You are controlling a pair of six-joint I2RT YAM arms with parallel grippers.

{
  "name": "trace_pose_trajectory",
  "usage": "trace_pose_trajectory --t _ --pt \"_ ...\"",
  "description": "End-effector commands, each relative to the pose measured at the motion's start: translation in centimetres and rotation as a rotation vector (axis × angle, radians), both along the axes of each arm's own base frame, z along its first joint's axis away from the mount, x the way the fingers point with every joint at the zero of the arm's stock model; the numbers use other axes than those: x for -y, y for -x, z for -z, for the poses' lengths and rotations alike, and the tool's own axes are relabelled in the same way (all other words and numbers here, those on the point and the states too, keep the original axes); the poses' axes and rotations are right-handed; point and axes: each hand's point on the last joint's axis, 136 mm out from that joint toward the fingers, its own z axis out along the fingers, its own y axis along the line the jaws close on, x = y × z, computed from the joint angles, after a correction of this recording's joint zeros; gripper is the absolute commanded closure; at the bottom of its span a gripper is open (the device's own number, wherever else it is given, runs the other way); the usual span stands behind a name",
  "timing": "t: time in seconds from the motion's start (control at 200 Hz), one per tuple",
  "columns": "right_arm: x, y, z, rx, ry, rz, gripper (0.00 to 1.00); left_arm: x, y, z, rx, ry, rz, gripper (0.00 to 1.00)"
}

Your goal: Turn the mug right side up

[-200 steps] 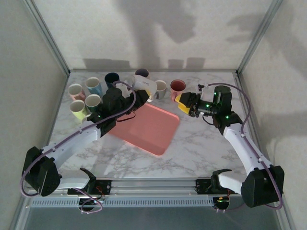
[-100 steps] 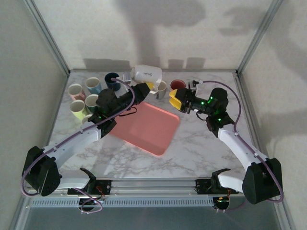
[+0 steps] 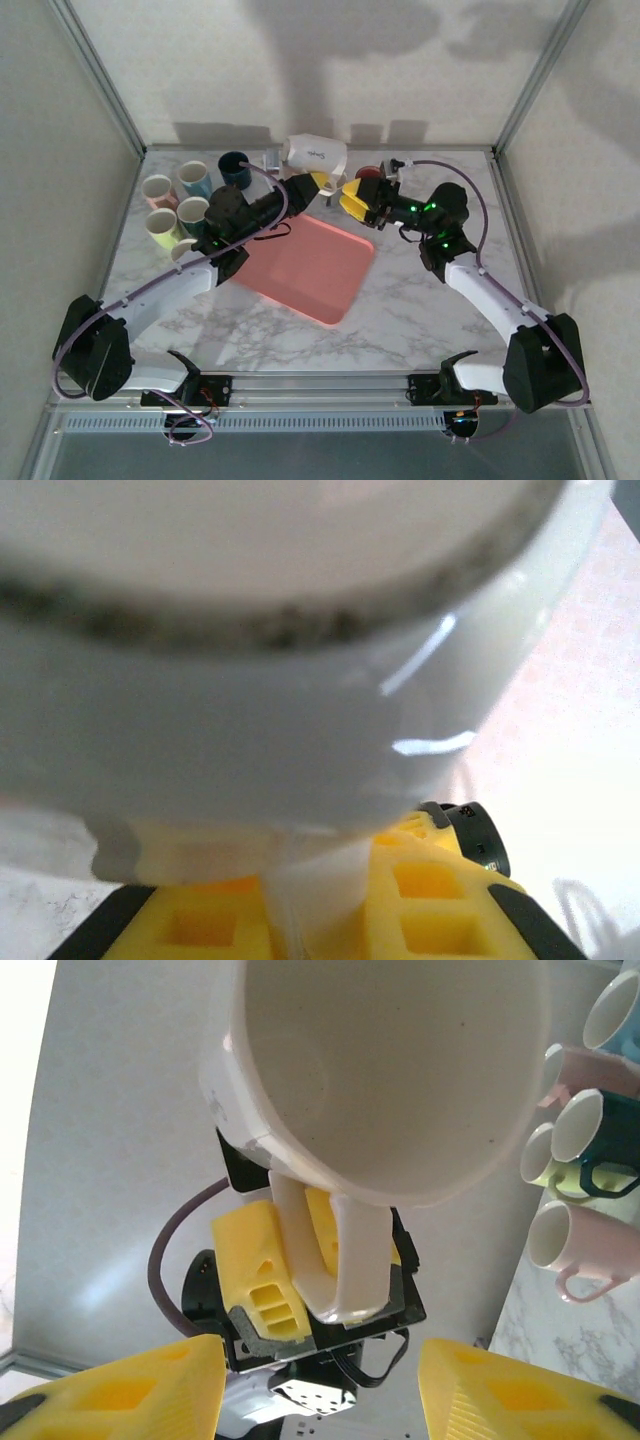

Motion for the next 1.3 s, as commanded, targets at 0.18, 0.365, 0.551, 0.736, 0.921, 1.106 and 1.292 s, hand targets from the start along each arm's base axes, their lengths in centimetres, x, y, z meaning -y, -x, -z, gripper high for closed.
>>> trace_pose_trajectory --t 0.18,0.365,0.551,0.736,0.921,1.106,1.292 --pt "-1.0 -0.2 -3.2 0.033 -0.091 -0.007 0.48 0.6 2.6 -5.2 0.188 0.097 0.069 1.00" --pt "-1.1 -1.1 -3.2 -0.016 -0.136 0.023 0.56 1.0 2.8 -5.3 0.187 0.113 0.083 1.00" --pt "-0.9 -1.7 -3.4 -0.046 -0.179 0.054 0.66 1.3 2.8 -4.9 0.176 0.126 0.086 1.00" --pt "-0.8 -1.6 -3.8 -0.029 -0.180 0.060 0.79 1.7 2.6 -4.0 0.164 0.117 0.087 1.00" --pt "-0.5 -1.0 -4.7 0.062 -0.127 0.092 1.00 1.9 2.3 -3.1 0.153 0.093 0.082 0.99" --pt "0.2 0.1 -7.0 0.218 -0.049 0.140 1.00 2.1 1.9 -1.6 0.124 0.033 0.066 0.70" --pt "0.3 0.2 -8.1 0.271 -0.020 0.161 1.00 2.2 1.6 -0.2 0.107 -0.051 0.051 0.50"
